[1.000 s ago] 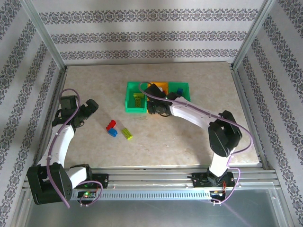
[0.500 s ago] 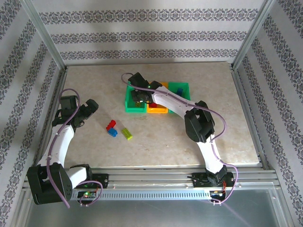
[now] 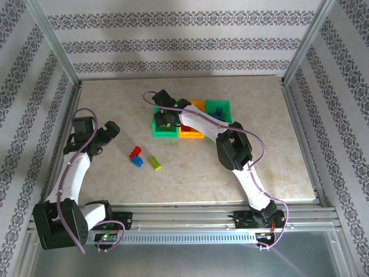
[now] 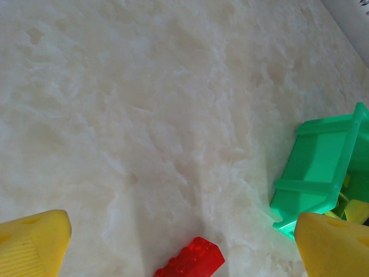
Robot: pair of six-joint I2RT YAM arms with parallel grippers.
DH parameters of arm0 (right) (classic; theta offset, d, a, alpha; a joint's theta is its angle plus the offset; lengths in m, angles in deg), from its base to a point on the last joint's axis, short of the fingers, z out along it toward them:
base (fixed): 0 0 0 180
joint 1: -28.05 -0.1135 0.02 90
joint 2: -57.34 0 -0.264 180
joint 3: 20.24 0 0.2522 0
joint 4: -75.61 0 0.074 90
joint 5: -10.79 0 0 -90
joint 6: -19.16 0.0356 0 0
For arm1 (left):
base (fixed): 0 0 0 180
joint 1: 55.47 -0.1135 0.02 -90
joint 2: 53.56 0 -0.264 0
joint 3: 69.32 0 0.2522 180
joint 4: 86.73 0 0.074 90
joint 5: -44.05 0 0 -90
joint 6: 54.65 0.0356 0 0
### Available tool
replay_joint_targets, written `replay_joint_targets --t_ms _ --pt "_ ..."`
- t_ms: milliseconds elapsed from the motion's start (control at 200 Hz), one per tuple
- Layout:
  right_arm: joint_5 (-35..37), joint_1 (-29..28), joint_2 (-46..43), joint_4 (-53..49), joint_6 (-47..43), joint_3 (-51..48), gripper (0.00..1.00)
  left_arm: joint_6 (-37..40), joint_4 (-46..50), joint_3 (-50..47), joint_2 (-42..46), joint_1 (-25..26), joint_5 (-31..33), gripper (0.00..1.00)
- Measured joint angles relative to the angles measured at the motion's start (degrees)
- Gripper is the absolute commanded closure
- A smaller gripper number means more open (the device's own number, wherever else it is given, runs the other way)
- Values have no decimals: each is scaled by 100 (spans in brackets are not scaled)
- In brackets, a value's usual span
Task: Sort the legos into containers by color
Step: Place the lego in the container, then pick up the lego from the middle-left of the table.
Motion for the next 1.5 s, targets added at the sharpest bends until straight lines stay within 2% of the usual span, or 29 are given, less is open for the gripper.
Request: replay_joint_targets --t_ms 275,450,675,904,944,1014,1279,1499 --pt "-7 -26 -66 -61 0 0 43 44 17 0 2 0 0 0" --pt "2 -87 -629 -31 31 -313 38 260 304 26 20 133 52 0" --pt "199 -96 -1941 264 238 -1469 28 656 1021 293 33 848 485 0" --pt "566 -79 -3027 507 592 -2841 17 960 1705 721 -584 2070 1088 0" --pt "612 -70 -3154 520 638 -3025 3 1005 1799 778 -776 2238 1185 1" --pt "708 -68 -3351 551 750 -3324 2 1080 1899 839 -1078 2455 1316 1" --pt "929 -68 -3915 660 997 -4131 2 1233 1934 955 -1853 2632 1419 11" --pt "1097 -68 -4201 660 1121 -4494 2 1340 1777 1222 -2424 2632 1495 24"
